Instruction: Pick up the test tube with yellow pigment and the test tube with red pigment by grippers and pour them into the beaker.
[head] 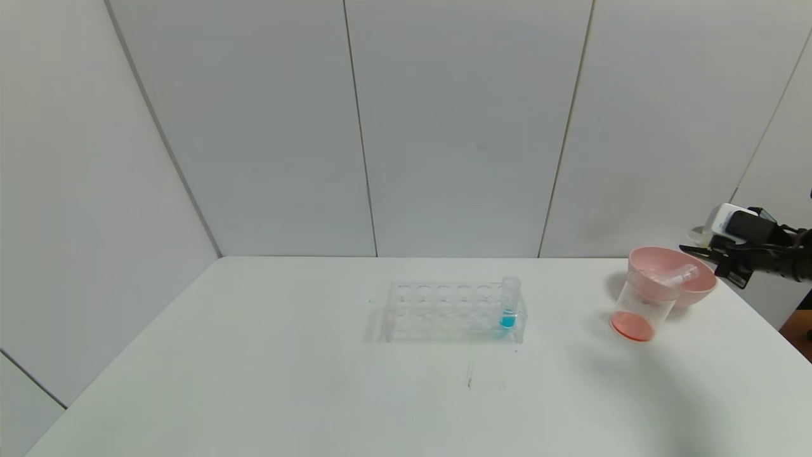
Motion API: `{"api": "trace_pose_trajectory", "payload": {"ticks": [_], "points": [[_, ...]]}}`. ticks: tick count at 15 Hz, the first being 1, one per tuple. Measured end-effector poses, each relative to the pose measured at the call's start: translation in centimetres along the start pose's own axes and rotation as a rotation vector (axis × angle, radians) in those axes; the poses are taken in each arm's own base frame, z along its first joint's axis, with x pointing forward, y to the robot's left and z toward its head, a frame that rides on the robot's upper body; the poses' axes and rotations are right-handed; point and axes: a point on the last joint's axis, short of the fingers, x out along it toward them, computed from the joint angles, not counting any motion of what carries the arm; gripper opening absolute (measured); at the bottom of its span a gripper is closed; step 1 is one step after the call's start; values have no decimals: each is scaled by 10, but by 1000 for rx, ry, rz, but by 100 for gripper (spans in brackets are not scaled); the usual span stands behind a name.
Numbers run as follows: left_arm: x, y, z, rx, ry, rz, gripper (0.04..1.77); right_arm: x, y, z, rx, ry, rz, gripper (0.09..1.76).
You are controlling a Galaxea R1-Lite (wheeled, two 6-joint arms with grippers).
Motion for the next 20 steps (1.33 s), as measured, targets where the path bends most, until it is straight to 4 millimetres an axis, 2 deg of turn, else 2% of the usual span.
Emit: {"api": "trace_pose_trajectory", "payload": {"ticks": [8,20], "points": [[0,0,0,0,0,0,176,-1,2,-7,-217,50,3,56],[0,0,0,0,0,0,176,9,13,4,-365,56,35,56]]}}
